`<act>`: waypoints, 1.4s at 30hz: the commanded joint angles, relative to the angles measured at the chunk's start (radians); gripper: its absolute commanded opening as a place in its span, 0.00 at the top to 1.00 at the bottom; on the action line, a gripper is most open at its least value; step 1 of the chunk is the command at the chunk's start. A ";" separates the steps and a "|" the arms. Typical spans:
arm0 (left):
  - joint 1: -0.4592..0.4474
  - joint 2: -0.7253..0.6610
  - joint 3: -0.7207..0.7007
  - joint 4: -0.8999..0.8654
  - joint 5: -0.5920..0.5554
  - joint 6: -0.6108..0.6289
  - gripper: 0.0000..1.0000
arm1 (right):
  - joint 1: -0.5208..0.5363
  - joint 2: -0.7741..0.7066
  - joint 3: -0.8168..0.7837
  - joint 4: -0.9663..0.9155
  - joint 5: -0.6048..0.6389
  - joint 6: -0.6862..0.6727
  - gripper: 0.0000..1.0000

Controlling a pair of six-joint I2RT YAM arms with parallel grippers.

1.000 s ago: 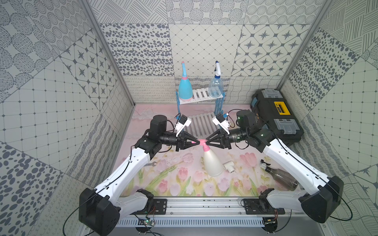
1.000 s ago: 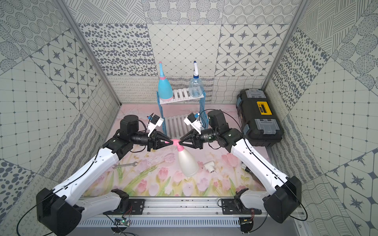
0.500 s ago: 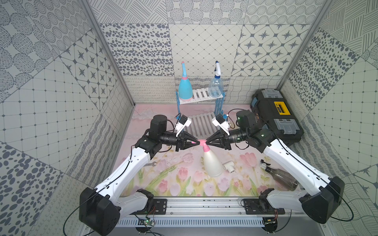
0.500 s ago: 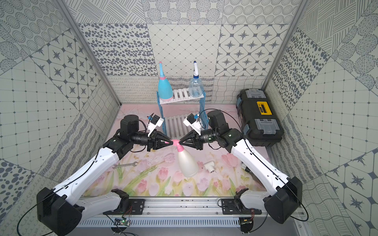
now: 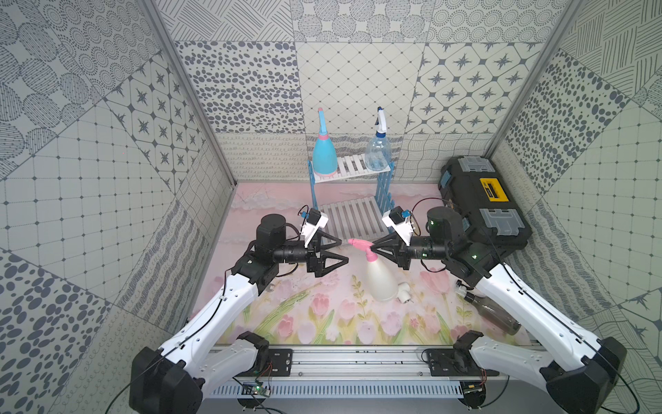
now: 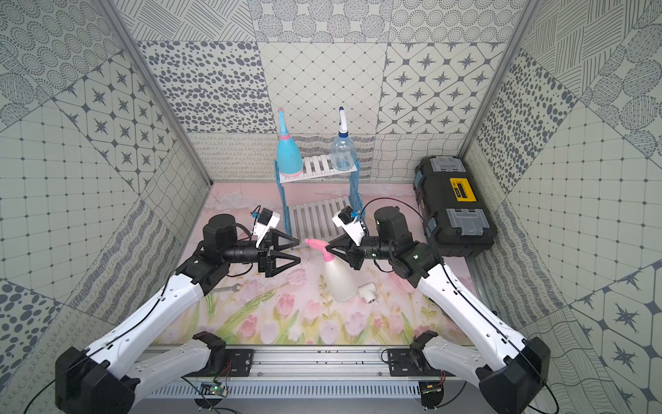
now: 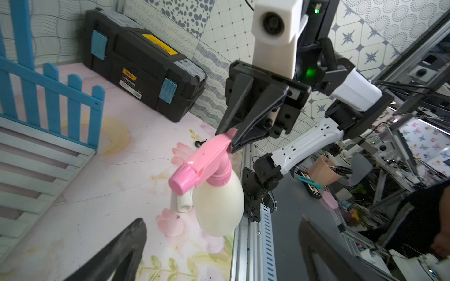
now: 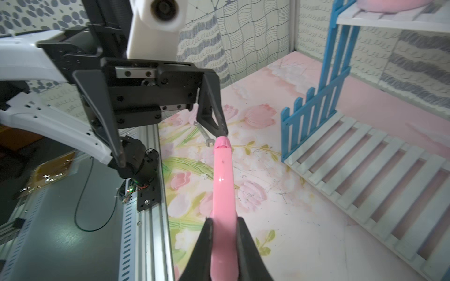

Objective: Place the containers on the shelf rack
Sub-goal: 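Pick up a container from the center of the board, then place the container on the shelf.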

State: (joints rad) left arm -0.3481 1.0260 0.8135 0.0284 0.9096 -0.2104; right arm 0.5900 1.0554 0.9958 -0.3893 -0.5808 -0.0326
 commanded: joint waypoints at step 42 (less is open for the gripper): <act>0.026 -0.197 -0.179 -0.044 -0.462 0.203 0.01 | -0.081 0.743 -0.231 1.692 0.776 -0.054 1.00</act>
State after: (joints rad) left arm -0.3309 0.8192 0.6331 -0.0319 0.4419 -0.0261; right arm 0.5144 1.7763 0.7296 1.2121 0.1848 -0.0696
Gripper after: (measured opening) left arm 0.991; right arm 0.181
